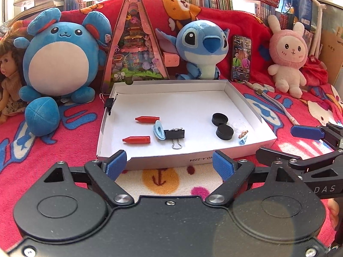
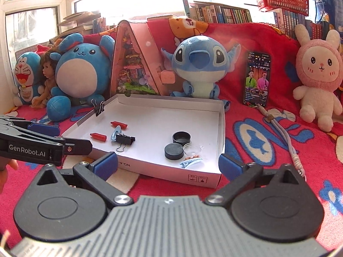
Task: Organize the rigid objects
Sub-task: 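Withdraw both tools from the box toward the remaining objects, then move the left tool over the black disc while the right tool approaches a black cap, then close the left tool on the black disc while the right tool grasps the black cap, then carry the black disc and black cap with both tools into the box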
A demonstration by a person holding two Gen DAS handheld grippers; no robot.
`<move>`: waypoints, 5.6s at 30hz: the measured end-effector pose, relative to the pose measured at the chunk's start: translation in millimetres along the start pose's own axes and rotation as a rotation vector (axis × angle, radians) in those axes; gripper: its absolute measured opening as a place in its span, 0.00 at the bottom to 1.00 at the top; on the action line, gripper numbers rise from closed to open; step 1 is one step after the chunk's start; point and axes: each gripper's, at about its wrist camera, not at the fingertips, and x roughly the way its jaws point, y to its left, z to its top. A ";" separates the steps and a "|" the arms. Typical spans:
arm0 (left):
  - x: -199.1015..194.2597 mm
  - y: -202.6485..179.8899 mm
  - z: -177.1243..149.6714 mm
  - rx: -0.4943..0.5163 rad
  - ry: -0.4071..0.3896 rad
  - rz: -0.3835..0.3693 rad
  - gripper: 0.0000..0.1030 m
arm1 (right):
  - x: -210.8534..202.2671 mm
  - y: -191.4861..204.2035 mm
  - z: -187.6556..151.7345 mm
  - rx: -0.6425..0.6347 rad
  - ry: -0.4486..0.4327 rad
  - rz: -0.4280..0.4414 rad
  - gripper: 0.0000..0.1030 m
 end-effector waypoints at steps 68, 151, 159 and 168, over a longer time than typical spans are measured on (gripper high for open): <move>-40.4 -22.3 -124.7 0.041 -0.061 0.046 0.60 | -47.7 39.7 -113.5 -0.163 -0.041 -0.066 0.79; 38.3 45.5 27.9 -0.188 -0.047 0.063 0.29 | 9.9 -30.0 -8.2 0.254 -0.024 -0.083 0.36; 73.4 52.6 47.4 -0.211 0.042 0.060 0.29 | 35.9 -46.8 17.4 0.291 0.014 -0.067 0.36; 102.0 54.8 48.4 -0.211 0.091 0.106 0.29 | 71.1 -59.1 39.4 0.332 0.093 -0.073 0.36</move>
